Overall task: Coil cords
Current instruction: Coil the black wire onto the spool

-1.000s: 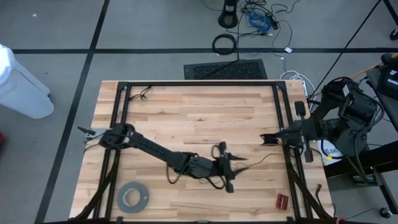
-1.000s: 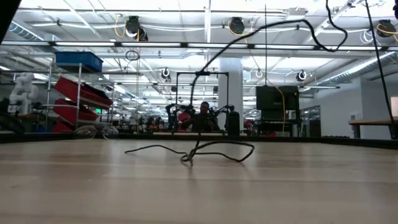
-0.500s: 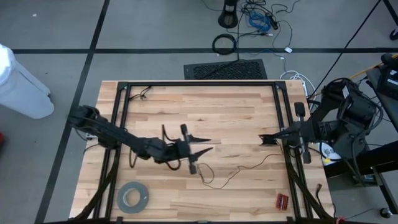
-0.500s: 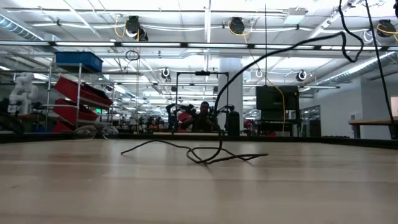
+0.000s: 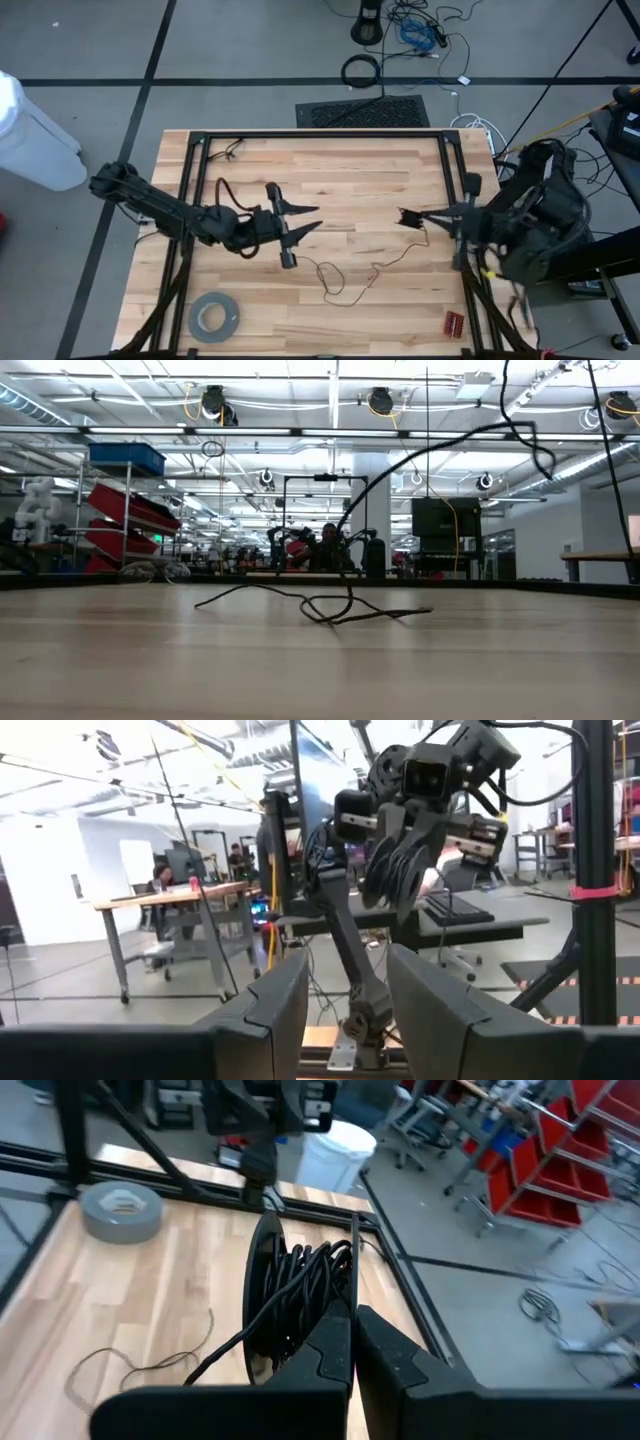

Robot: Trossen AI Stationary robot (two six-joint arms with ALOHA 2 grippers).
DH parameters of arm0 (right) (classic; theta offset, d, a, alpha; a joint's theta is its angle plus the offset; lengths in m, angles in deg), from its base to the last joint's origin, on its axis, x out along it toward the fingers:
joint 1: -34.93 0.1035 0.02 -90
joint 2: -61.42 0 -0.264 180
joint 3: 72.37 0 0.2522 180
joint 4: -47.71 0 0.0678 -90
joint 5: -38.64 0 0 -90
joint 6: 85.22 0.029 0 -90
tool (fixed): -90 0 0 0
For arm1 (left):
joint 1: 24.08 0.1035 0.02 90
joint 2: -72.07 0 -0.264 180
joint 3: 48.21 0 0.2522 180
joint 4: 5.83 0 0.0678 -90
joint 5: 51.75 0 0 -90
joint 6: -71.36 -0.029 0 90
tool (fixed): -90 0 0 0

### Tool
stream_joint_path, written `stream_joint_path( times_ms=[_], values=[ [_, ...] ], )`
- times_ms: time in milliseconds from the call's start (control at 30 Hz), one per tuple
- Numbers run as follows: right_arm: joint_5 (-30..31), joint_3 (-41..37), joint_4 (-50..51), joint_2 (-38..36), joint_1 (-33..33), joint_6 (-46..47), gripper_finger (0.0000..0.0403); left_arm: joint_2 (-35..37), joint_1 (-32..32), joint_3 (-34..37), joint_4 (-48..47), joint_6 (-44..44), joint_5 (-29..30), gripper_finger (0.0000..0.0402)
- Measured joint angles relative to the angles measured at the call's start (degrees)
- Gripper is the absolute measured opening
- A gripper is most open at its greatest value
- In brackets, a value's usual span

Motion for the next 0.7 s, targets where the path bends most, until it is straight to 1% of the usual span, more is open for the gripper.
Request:
stream_joint_path(
  times_ms=[100,200,367,467,567,700],
  values=[
    [-0.43,0.0,-2.08,2.22,-2.51,0.23,0.0,0.63,0.63,0.01,-0.59,0.08,-1.94,0.0143],
    [-3.25,0.0,-4.81,4.3,-5.76,-0.68,0.0,0.76,0.5,0.0,-2.2,0.01,-2.98,0.0143],
    [-8.04,0.0,-8.79,7.81,-11.77,-5.01,0.0,0.72,-0.22,0.02,-4.27,-0.02,-3.19,0.0143],
    [-10.82,0.0,-12.2,8.67,-14.79,-8.46,0.0,0.67,-0.31,0.02,-6.76,0.63,-3.19,0.0143],
    [-14.16,0.0,-17.83,9.35,-16.76,-13.37,0.0,0.67,-1.09,0.02,-7.7,1.86,-3.19,0.0143],
    [-15.14,0.0,-25.26,10.24,-17.73,-19.56,0.0,0.87,-3.87,0.02,-8.08,0.66,-3.19,0.0143]
  ],
)
